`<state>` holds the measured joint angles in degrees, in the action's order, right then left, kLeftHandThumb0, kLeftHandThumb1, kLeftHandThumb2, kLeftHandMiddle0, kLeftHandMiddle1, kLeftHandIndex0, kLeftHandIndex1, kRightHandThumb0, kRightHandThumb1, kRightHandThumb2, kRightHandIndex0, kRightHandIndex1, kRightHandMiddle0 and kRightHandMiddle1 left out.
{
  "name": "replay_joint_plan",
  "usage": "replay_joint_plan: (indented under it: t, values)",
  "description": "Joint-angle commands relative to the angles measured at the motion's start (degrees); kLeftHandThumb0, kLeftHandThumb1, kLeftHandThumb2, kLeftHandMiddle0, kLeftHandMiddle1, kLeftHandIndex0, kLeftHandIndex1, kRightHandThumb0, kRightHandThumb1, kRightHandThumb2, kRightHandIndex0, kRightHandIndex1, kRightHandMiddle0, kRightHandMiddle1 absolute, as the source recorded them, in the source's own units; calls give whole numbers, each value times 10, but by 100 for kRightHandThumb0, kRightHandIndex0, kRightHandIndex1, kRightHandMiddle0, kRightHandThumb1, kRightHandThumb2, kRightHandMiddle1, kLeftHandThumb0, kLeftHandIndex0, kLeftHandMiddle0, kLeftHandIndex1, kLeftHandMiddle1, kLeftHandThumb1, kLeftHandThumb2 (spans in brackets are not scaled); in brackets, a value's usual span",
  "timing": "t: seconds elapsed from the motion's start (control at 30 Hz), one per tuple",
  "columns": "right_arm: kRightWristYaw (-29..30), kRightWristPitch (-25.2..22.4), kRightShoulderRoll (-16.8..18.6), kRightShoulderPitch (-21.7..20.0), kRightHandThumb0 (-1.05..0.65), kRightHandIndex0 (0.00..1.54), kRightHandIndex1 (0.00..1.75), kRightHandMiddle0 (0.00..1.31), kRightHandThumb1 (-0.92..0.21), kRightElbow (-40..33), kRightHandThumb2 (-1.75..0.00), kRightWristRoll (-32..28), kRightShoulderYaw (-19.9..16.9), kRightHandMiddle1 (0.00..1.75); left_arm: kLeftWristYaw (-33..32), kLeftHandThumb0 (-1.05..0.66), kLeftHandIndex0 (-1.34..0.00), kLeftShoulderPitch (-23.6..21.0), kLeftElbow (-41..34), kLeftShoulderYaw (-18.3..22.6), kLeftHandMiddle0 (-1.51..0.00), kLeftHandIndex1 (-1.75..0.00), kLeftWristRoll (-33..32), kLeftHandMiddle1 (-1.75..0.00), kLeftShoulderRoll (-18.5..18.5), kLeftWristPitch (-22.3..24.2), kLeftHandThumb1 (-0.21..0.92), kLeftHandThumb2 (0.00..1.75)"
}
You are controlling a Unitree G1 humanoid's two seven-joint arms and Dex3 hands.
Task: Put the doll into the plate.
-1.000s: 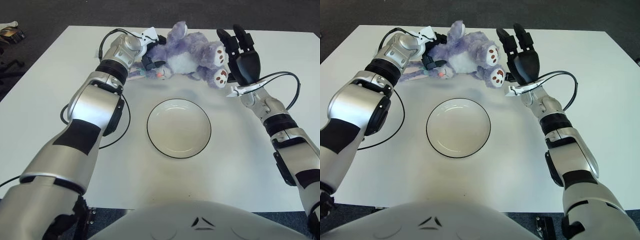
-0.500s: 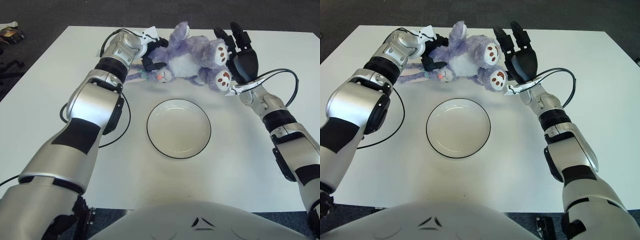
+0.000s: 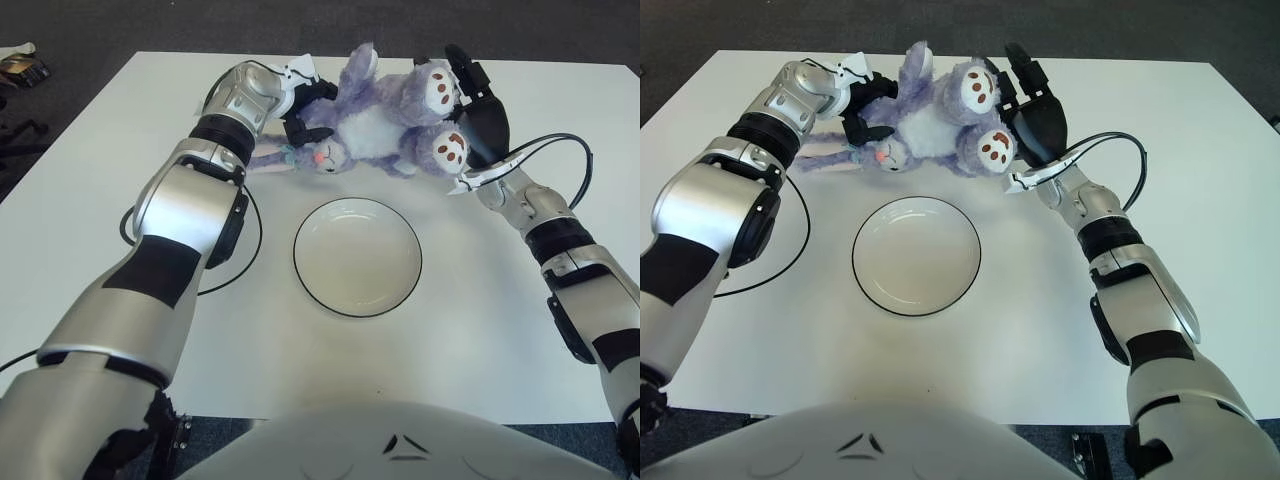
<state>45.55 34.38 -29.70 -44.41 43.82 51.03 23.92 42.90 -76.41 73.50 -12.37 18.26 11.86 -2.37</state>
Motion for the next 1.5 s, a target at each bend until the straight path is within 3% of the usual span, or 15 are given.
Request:
replay_joint_plan:
  t: [0.0, 0.03, 0.13, 0.27, 0.3, 0.37, 0.43, 0.47, 0.53, 0.57, 0.7, 0.93, 1.17, 1.3, 1.47]
  values:
    - [-9, 10, -5, 2, -82, 16, 4, 0, -65, -17, -62, -10, -6, 30, 4, 0, -69, -15, 2, 9, -87, -175, -11, -147, -3, -4, 2, 157]
    - [-18, 13, -3, 7, -83, 16, 4, 0, -65, -28, -62, -18, -8, 30, 5, 0, -70, -16, 3, 8, -81, -175, -11, -157, -4, -2, 2, 159]
    - [-38, 17, 1, 16, -81, 15, 3, 0, -63, -48, -61, -32, -13, 28, 6, 0, -67, -17, 4, 8, -92, -175, -9, -131, -6, 2, 6, 147]
    - [-56, 23, 2, 22, -79, 14, 2, 0, -60, -60, -62, -45, -19, 24, 1, 0, -66, -18, 5, 7, -94, -175, -6, -121, -8, 4, 10, 140]
    - [-61, 26, 2, 24, -78, 14, 2, 0, -60, -65, -63, -49, -20, 22, -3, 0, -64, -17, 4, 6, -83, -175, -5, -139, -9, 4, 11, 144]
    - [-68, 29, 3, 26, -78, 13, 2, 0, -60, -71, -64, -53, -22, 19, -8, 0, -63, -17, 4, 5, -72, -175, -3, -159, -11, 3, 13, 149]
    - [-75, 32, 4, 29, -79, 13, 2, 0, -61, -77, -65, -56, -24, 17, -16, 0, -63, -16, 3, 2, -68, -175, 0, -166, -12, 2, 12, 151]
    - [-77, 35, 6, 29, -79, 13, 2, 0, -61, -80, -65, -58, -24, 16, -23, 0, -64, -14, 2, 1, -68, -175, 2, -167, -12, 0, 12, 152]
    - [-80, 41, 8, 30, -81, 13, 1, 0, -63, -83, -66, -62, -25, 15, -31, 0, -63, -10, -1, -1, -85, -175, 3, -139, -13, -2, 10, 145]
    - [-80, 49, 11, 29, -81, 13, 1, 0, -64, -83, -65, -65, -26, 15, -36, 0, -63, -9, -3, -1, -88, -175, 4, -136, -14, -4, 10, 145]
    - [-81, 65, 16, 29, -86, 14, 2, 0, -73, -81, -57, -69, -28, 23, -46, 0, -60, -8, -4, -3, -90, -175, 4, -147, -14, -5, 6, 152]
    - [-130, 54, 22, 42, -88, 14, 1, 0, -74, -106, -51, -91, -36, 30, -51, 0, -59, -7, -6, -13, -84, -175, 9, -167, -17, -6, 4, 162]
    - [-221, 29, 28, 74, -86, 14, 1, 0, -68, -164, -49, -147, -56, 32, -57, 0, -59, -4, -8, -16, -82, -175, 9, -173, -19, -7, 3, 164]
    - [-266, 13, 32, 87, -86, 12, 0, 0, -66, -195, -51, -171, -67, 28, -67, 0, -66, -2, -9, -17, -88, -173, 11, -174, -19, -9, -4, 172]
    - [-296, 5, 43, 93, -81, 13, 0, 0, -55, -210, -62, -190, -79, 29, -72, 0, -68, 0, -6, -17, -90, -172, 12, -175, -22, -9, -7, 174]
